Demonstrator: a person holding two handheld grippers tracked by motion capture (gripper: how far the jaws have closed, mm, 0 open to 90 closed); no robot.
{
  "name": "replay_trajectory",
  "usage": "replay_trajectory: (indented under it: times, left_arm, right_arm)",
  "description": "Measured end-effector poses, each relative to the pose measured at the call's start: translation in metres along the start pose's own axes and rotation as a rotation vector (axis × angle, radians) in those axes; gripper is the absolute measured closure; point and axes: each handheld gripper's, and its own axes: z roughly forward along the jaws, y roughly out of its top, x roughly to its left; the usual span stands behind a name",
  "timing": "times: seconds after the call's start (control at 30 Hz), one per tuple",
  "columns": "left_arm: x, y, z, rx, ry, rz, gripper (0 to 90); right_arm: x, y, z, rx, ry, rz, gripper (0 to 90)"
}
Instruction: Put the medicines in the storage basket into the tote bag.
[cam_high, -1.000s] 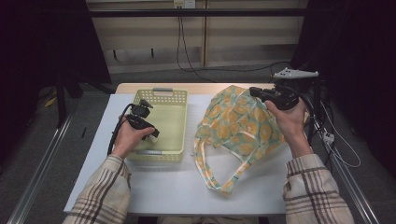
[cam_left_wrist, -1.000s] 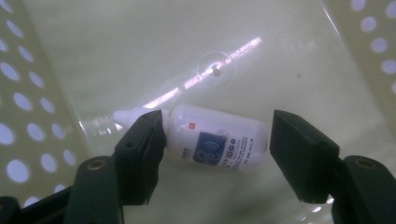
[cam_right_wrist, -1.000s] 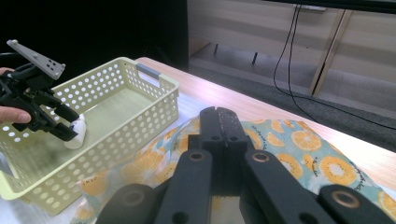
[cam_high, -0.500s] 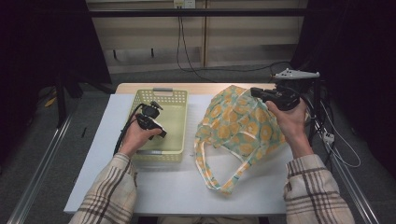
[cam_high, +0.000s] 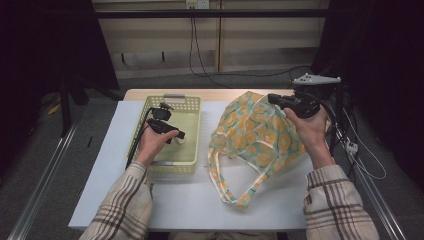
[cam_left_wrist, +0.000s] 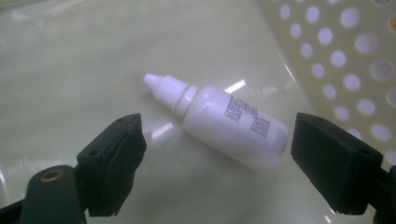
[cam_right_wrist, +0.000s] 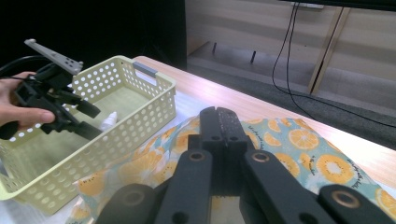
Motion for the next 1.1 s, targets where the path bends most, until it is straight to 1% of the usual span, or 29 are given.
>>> replay_trajectory:
  times: [0.03, 0.07, 0.13, 0.2, 0.23, 0.27, 0.3, 0.33, 0.37, 0.4, 0.47, 0.53, 0.57, 0.6, 0.63, 0.7, 0.73, 0.8, 0.9, 1.0, 1.1]
  left_arm:
    - [0.0, 0.001, 0.002, -0.018, 0.0, -0.013, 16.6]
    - [0.0, 0.003, 0.005, -0.025, -0.003, -0.03, 16.1]
    - [-0.002, 0.007, 0.01, -0.025, 0.001, -0.052, 16.4]
    - [-0.004, 0.009, 0.014, -0.016, 0.002, -0.053, 16.6]
    - [-0.005, 0.01, 0.016, -0.003, 0.006, -0.042, 17.9]
    - [-0.006, 0.011, 0.018, -0.003, 0.008, -0.033, 22.3]
    - [-0.007, 0.01, 0.02, 0.016, -0.002, -0.016, 27.4]
    - [-0.007, 0.01, 0.021, 0.028, -0.01, -0.028, 31.3]
    - [-0.008, 0.009, 0.021, 0.043, -0.013, -0.028, 33.2]
    - [-0.009, 0.009, 0.022, 0.057, -0.01, -0.016, 35.2]
    - [-0.01, 0.008, 0.022, 0.062, -0.015, -0.011, 40.7]
    - [-0.01, 0.009, 0.021, 0.075, -0.03, 0.0, 50.5]
    - [-0.011, 0.008, 0.019, 0.084, -0.036, 0.003, 53.2]
    - [-0.011, 0.008, 0.019, 0.096, -0.036, 0.014, 59.1]
    - [-0.011, 0.008, 0.018, 0.101, -0.033, 0.018, 59.1]
    - [-0.009, 0.007, 0.018, 0.106, -0.033, 0.011, 59.7]
    - [-0.009, 0.007, 0.017, 0.103, -0.037, 0.022, 59.8]
    - [-0.009, 0.006, 0.017, 0.104, -0.034, 0.024, 60.1]
    - [-0.009, 0.006, 0.015, 0.104, -0.037, 0.037, 60.3]
    - [-0.01, 0.006, 0.01, 0.085, -0.048, 0.039, 60.4]
    - [-0.012, 0.007, 0.002, 0.047, -0.07, 0.048, 60.4]
  right_arm:
    - [0.0, 0.0, 0.0, 0.0, 0.001, -0.002, 90.0]
    - [0.0, 0.0, 0.001, 0.003, 0.002, -0.003, 90.0]
    - [0.0, 0.0, 0.001, 0.003, 0.001, -0.005, 90.0]
    - [-0.001, 0.0, 0.0, 0.002, -0.001, -0.007, 90.0]
    - [-0.001, 0.0, 0.0, 0.003, -0.001, -0.006, 90.0]
    - [-0.001, 0.0, 0.0, 0.002, 0.0, -0.007, 90.0]
    - [-0.002, 0.0, 0.0, 0.003, -0.001, -0.007, 90.0]
    - [-0.002, 0.0, -0.001, 0.002, -0.002, -0.006, 90.0]
    - [-0.002, 0.0, -0.002, 0.002, -0.002, -0.003, 90.0]
    - [-0.003, 0.0, -0.002, 0.003, -0.004, -0.006, 90.0]
    - [-0.004, 0.0, -0.003, 0.003, -0.005, -0.006, 90.0]
    - [-0.004, -0.001, -0.002, 0.003, -0.005, -0.005, 90.0]
    - [-0.003, -0.001, -0.002, 0.005, -0.005, -0.005, 90.0]
    - [-0.002, -0.001, -0.001, 0.007, -0.005, -0.005, 90.0]
    - [-0.002, -0.001, -0.001, 0.007, -0.005, -0.005, 90.0]
    - [-0.002, 0.0, 0.0, 0.007, -0.005, -0.006, 90.0]
    - [-0.002, 0.0, 0.0, 0.009, -0.004, -0.006, 90.0]
    - [-0.001, 0.0, 0.001, 0.009, -0.003, -0.008, 90.0]
    - [-0.001, -0.001, 0.002, 0.012, -0.004, -0.005, 90.0]
    - [-0.001, 0.0, 0.002, 0.009, -0.002, -0.006, 90.0]
    - [-0.002, -0.001, 0.001, 0.008, 0.002, -0.008, 90.0]
